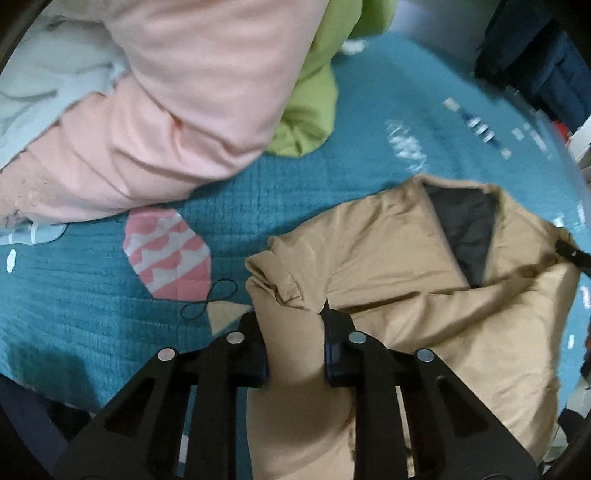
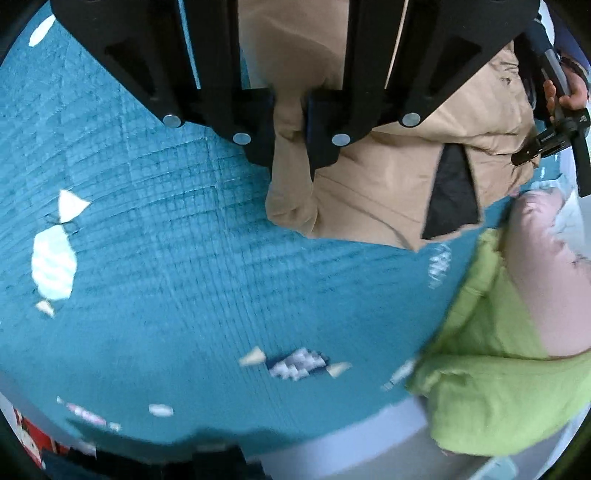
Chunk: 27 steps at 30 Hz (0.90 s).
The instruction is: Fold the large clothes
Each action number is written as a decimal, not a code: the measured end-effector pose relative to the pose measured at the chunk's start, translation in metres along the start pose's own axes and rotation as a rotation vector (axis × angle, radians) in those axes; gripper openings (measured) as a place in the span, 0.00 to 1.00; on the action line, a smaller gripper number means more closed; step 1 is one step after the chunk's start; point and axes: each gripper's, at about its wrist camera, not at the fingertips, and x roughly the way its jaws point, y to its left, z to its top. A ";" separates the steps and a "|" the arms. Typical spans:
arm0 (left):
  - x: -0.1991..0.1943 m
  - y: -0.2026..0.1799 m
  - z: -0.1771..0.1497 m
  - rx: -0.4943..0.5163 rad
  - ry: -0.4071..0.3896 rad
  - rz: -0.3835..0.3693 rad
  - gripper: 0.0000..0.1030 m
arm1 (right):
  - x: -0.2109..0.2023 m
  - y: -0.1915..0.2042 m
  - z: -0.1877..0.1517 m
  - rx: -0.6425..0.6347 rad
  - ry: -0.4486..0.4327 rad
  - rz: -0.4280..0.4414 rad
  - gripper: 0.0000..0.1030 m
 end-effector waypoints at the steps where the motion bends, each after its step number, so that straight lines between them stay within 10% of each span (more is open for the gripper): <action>1: -0.010 0.001 -0.004 -0.007 -0.016 -0.021 0.19 | -0.008 0.003 -0.001 -0.009 -0.015 0.011 0.10; 16: -0.174 -0.047 -0.115 0.018 -0.215 -0.181 0.18 | -0.177 0.023 -0.083 -0.068 -0.122 0.157 0.10; 27: -0.195 -0.044 -0.277 0.024 -0.167 -0.229 0.18 | -0.225 -0.010 -0.238 -0.077 0.042 0.101 0.10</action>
